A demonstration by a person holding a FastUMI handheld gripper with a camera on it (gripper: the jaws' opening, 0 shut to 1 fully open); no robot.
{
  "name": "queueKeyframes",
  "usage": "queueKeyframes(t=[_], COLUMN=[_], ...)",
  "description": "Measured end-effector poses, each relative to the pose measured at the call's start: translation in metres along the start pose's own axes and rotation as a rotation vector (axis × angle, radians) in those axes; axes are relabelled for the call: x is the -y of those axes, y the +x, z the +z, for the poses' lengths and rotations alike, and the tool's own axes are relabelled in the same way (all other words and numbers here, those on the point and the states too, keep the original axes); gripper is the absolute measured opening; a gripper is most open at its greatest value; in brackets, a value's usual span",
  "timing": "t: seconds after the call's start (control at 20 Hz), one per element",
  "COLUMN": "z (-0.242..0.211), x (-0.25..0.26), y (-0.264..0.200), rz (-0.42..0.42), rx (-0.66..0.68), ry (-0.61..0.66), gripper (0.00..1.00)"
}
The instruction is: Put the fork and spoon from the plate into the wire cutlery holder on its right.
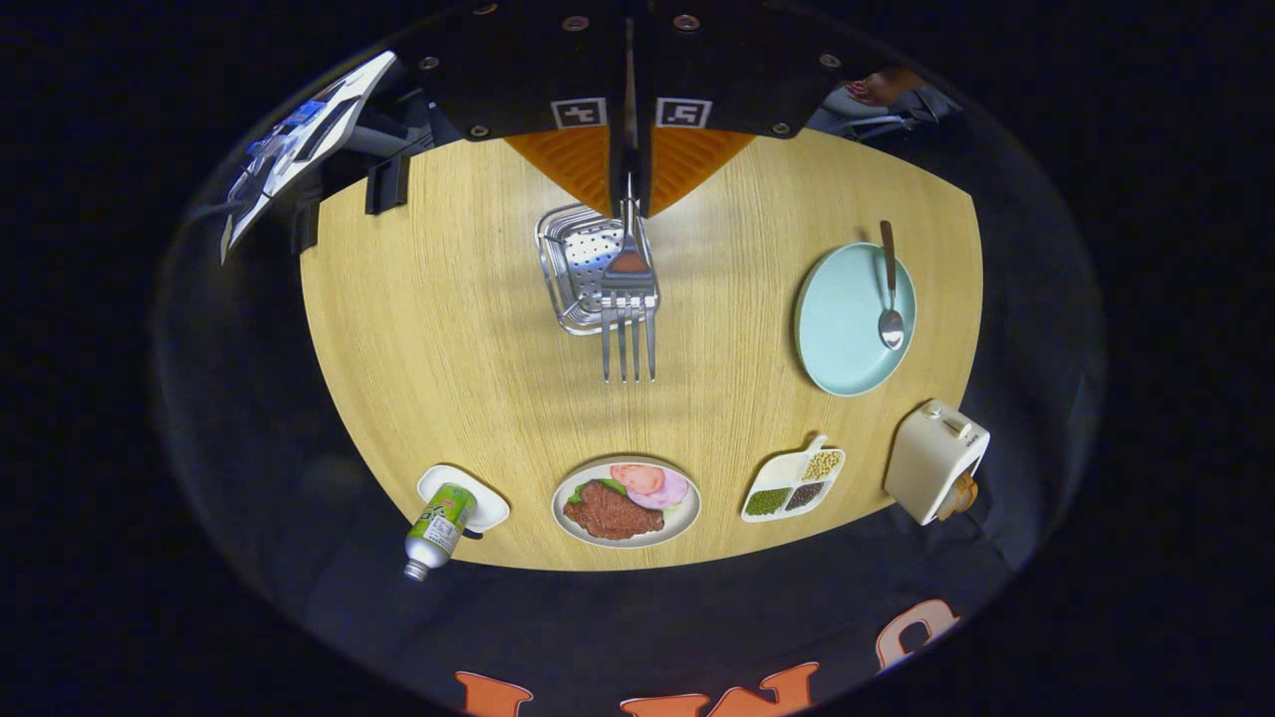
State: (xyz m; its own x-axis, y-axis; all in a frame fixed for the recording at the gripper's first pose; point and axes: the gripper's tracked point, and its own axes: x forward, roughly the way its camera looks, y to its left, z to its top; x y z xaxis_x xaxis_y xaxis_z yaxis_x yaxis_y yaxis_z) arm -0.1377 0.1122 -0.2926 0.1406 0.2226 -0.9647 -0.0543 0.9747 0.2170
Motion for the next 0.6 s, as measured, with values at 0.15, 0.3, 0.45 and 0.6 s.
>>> queueKeyframes(t=[0.15,0.3,0.45,0.6], z=[-0.008,-0.011,-0.014,-0.016], x=[0.014,0.021,0.027,0.027], y=[0.007,0.014,0.025,0.036], rz=[0.027,0.054,0.071,0.091], rx=[-0.038,-0.075,-0.107,-0.146], ry=[-0.047,-0.097,-0.150,-0.166], gripper=[0.04,0.04,0.04,0.04])
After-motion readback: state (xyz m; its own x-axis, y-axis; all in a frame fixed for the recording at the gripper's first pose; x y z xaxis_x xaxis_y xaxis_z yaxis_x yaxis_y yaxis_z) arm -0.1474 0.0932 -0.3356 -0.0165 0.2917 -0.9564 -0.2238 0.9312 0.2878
